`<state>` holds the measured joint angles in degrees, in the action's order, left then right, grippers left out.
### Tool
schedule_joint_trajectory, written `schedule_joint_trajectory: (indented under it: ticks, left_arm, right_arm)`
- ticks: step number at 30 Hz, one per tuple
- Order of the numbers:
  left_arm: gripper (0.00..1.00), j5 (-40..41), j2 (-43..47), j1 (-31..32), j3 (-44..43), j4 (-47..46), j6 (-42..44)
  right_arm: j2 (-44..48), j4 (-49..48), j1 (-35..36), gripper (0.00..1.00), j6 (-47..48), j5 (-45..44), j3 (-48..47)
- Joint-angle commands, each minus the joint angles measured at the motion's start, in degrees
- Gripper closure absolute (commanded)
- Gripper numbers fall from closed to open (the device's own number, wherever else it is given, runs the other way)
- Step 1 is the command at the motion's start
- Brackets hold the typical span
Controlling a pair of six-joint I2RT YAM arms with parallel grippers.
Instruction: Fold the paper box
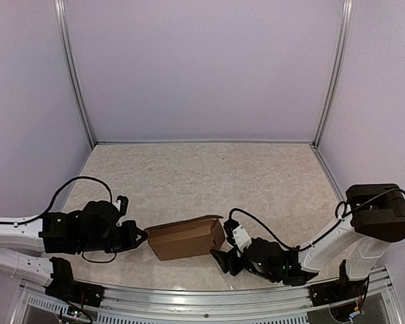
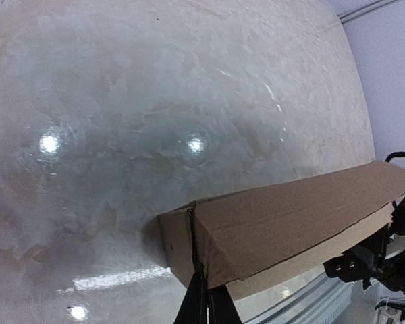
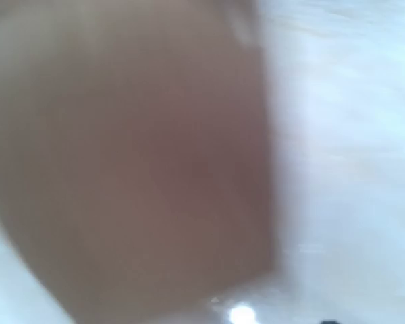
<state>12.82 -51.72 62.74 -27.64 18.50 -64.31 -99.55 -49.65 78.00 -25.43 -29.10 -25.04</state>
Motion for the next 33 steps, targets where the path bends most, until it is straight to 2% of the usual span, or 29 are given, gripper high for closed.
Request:
schedule_joint_trajectory:
  ticks: [1, 4, 5, 14, 20, 26, 28, 30, 33]
  left_arm:
    - [1.0, 6.34, -1.31, -0.6, 0.66, 16.09, -0.31]
    - [1.0, 6.94, -1.61, -0.74, -0.1, 16.61, 0.05]
    - [1.0, 7.02, -1.62, -0.76, -0.29, 16.49, 0.25]
    - [1.0, 7.65, -3.03, -1.65, -2.71, 17.18, 2.72]
    - [1.0, 7.91, -3.52, -2.1, -3.58, 16.83, 4.02]
    - [1.0, 8.51, -5.01, -2.15, -5.75, 17.44, 5.28]
    - [1.0, 8.69, -5.51, -2.12, -6.21, 17.37, 5.55]
    - [1.0, 8.73, -5.96, -2.1, -6.64, 17.45, 5.75]
    - [1.0, 8.7, -7.01, -1.93, -7.36, 17.45, 6.03]
  right_arm:
    - [2.04, 6.09, -2.59, 0.23, 2.78, -5.64, 3.31]
    - [3.72, 6.41, -2.54, 0.09, 5.78, -2.7, 3.42]
    - [4.25, 6.69, -2.5, 0.01, 6.87, -1.68, 3.44]
    - [14.17, 10.34, -2.54, 0.0, 13.2, 2.73, 5.73]
    - [27.61, 16.47, -2.56, 0.0, 17.07, 7.65, 6.32]
    - [39.26, 25.3, -2.66, 0.01, 19.54, 14.85, 2.3]
    - [40.19, 28.23, -2.71, 0.1, 19.98, 17.27, 0.02]
    - [39.38, 29.53, -2.76, 0.31, 19.94, 19.09, -2.14]
    - [36.75, 30.21, -2.7, 0.52, 19.67, 21.96, -5.1]
